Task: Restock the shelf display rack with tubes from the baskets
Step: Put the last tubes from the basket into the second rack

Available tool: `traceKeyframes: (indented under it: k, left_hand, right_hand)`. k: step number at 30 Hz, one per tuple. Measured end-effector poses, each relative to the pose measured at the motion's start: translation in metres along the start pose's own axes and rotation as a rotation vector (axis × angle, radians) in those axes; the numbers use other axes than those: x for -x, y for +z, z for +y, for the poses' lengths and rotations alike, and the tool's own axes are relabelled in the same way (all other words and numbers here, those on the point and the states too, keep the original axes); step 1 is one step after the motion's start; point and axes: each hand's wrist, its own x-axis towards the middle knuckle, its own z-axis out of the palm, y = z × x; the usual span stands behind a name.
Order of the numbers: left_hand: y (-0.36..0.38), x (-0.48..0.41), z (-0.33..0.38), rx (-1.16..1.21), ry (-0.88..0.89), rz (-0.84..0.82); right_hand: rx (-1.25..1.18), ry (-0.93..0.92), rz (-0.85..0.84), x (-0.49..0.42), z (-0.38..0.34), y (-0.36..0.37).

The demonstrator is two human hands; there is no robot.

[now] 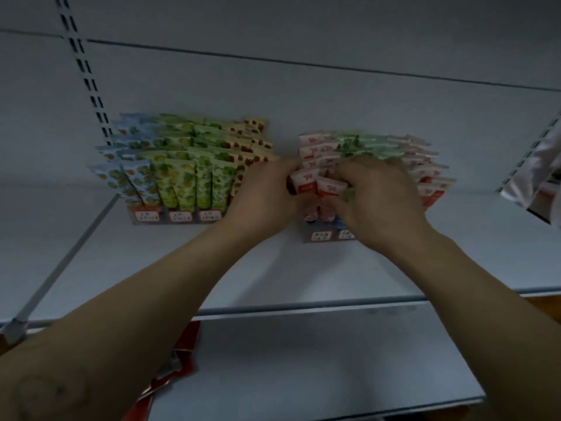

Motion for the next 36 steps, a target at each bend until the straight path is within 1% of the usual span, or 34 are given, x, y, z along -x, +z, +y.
traceKeyframes:
  k: [2,6,8,10,14,17,21,24,28,31,36]
  left_hand:
    - [0.002,0.002,-0.003,0.013,-0.03,0.036]
    - [0.005,0.005,-0.006,0.016,-0.073,0.068]
    - [0.005,0.007,-0.007,0.038,-0.081,0.072]
    - [0.007,0.01,-0.007,0.059,-0.059,0.076]
    - [0.019,0.014,-0.005,0.026,-0.021,0.012]
    - [0.022,0.008,-0.003,-0.066,-0.032,0.047]
    - [0.021,0.004,-0.001,-0.115,-0.043,0.067]
    - [0.022,0.002,0.002,-0.132,-0.054,0.06]
    - [0.024,-0.003,0.004,-0.082,-0.111,0.061]
    - [0.028,-0.001,0.006,-0.142,-0.084,0.079]
    - [0.036,0.006,0.003,-0.111,-0.099,0.147]
  right_hand:
    - [0.041,-0.012,-0.048,0.001,-0.004,0.002]
    - [0.123,-0.045,-0.029,0.002,-0.003,0.002]
    - [0.114,-0.037,-0.015,0.001,-0.004,0.002]
    - [0.098,0.003,-0.054,-0.003,-0.004,0.002]
    - [0.128,0.098,-0.114,-0.011,-0.001,0.001]
    - [0.11,0.154,-0.164,-0.014,-0.003,-0.002]
    - [0.165,0.204,-0.253,-0.02,-0.006,-0.003]
    - [0.212,0.204,-0.28,-0.025,-0.007,-0.005]
    - [0.278,0.193,-0.362,-0.033,-0.013,-0.01]
    - [0.298,0.202,-0.421,-0.036,-0.02,-0.015]
    - [0.31,0.157,-0.432,-0.038,-0.024,-0.022]
